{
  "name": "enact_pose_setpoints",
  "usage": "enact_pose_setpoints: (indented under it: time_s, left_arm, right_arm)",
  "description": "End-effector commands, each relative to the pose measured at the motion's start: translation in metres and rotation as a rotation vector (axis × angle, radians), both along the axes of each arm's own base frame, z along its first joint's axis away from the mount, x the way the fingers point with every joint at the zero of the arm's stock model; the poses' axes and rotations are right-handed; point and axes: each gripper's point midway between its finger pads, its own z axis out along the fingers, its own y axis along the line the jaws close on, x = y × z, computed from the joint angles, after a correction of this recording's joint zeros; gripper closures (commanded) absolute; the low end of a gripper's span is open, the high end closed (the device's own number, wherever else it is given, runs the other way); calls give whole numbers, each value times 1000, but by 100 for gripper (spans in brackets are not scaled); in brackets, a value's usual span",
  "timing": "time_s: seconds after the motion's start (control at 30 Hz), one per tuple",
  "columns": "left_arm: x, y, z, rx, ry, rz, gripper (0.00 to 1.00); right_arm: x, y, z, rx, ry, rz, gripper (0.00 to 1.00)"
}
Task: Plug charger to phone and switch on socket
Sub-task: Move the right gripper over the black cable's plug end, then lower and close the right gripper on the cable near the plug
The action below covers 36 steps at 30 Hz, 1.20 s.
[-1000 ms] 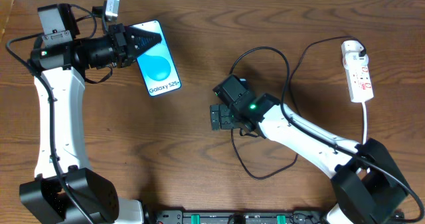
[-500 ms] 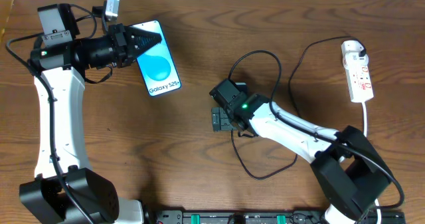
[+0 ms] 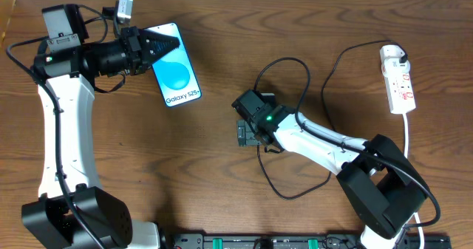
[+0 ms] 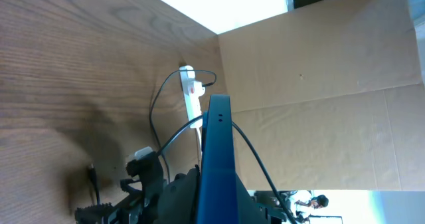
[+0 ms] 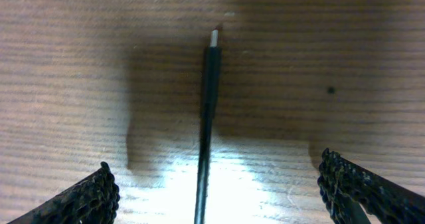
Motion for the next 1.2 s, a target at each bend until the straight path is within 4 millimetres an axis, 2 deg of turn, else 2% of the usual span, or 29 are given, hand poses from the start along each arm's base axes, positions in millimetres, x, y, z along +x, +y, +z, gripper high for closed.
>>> enact_pose_setpoints:
  time_s: [0.0,0.33,0.47,0.67,0.83,1.07,1.17]
  left_arm:
    - [-6,-1,11,-5,-40,-13,93]
    - [-6,-1,11,-5,-40,-13,92]
    - [-6,-2,11,-5,-40,-13,92]
    - [-6,-2,11,-5,-40,-13,92]
    - [-6,-2,11,-5,-40,-13,93]
    - [-6,-2,11,-5,-40,-13,92]
    - [-6,-2,11,-5,-40,-13,93]
  right_arm:
    - [9,1,3,-16,-45,-35,2]
    - [11,3,3,-6,-55,-36,1]
    - [12,5,-3,-8,-52,-36,1]
    - [10,4,-23,-25,-19,-49,1]
    - [11,4,-23,-20,-19,-51,1]
    - [16,5,-22,-16,-40,-56,5]
    - [19,5,-21,-15,-56,-59,11]
